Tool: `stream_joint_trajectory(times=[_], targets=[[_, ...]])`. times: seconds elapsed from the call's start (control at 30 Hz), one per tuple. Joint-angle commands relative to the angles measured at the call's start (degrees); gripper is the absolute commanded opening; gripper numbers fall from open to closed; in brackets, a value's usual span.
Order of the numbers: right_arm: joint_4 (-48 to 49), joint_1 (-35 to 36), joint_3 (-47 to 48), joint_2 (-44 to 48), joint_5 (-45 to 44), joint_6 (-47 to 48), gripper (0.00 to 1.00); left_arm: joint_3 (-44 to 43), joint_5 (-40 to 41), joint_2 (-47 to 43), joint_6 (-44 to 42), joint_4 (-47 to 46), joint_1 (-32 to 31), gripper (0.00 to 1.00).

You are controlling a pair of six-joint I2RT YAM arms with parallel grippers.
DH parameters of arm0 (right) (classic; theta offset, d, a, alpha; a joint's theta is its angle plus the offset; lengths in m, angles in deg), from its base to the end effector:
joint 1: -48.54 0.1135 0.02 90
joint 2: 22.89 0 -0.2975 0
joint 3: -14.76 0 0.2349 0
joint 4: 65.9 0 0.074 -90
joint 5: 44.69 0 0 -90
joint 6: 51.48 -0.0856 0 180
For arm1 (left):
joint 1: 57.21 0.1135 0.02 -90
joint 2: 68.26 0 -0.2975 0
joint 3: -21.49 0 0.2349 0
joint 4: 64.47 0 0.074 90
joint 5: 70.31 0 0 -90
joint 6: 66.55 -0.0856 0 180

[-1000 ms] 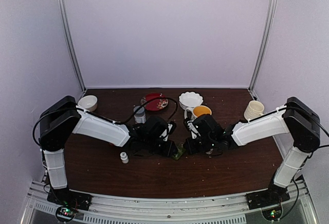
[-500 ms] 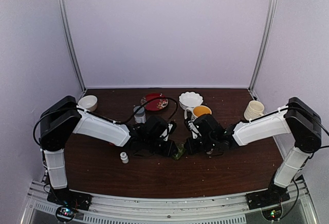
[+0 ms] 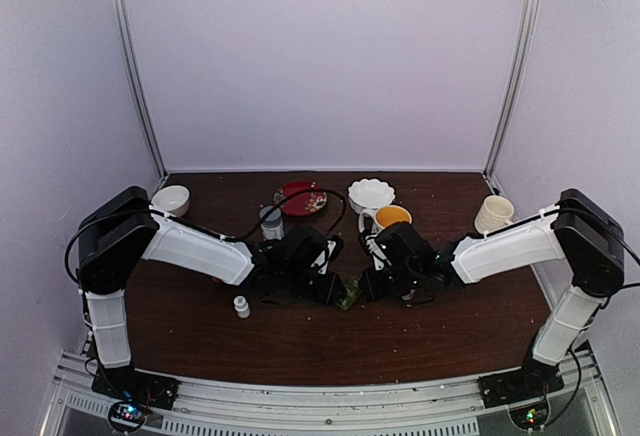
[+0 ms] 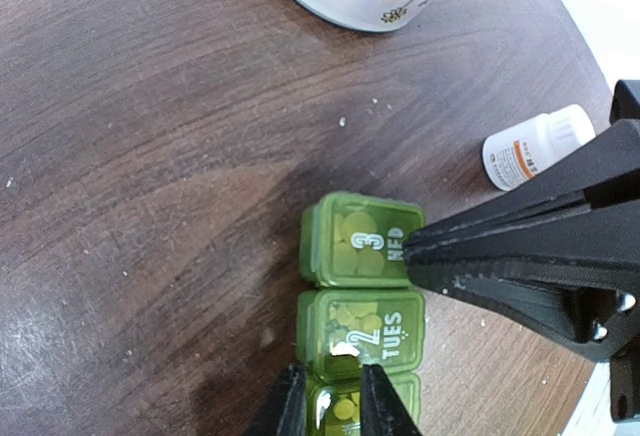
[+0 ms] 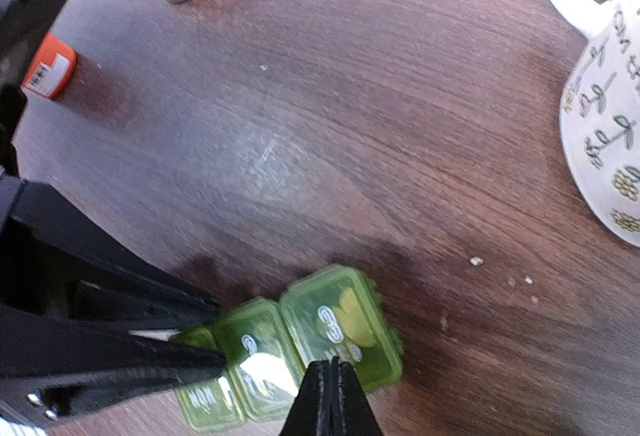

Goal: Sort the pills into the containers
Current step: Close the lid of the pill container.

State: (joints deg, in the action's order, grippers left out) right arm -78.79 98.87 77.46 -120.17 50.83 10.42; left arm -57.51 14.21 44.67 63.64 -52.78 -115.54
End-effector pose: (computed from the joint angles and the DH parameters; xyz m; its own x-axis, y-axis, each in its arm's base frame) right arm 0.2227 0.2814 0.1580 -0.7954 -0.2247 -0.5629 -0.4909 0.7835 0.3809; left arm 0.2252 -0.3806 0.1426 -0.8560 0.1641 -0.4902 0.4318 0.7484 -0.5035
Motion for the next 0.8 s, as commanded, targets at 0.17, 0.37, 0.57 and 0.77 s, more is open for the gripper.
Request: stream_joint_trajectory(times=[0.17,0.37,0.57,0.77], targets=[[-8.81,-0.40,5.66,6.77,-4.52,4.26,0.00,0.57,0.56,2.86,-0.81,3.99,0.48,0.20],[-7.99,-0.38,4.72,-0.29,-0.97,4.19,0.00,0.57,0.38,2.85,-0.81,3.91,0.41,0.20],[-7.67,-0.40,3.96,-2.69,-0.44,3.91,0.00,0.57,0.20,2.86,-1.06,3.83,0.41,0.20],[-9.88,-0.40,6.06,2.78,-0.92,5.27,0.00,0.40,0.23,2.92,-1.12,3.91,0.48,0.20]])
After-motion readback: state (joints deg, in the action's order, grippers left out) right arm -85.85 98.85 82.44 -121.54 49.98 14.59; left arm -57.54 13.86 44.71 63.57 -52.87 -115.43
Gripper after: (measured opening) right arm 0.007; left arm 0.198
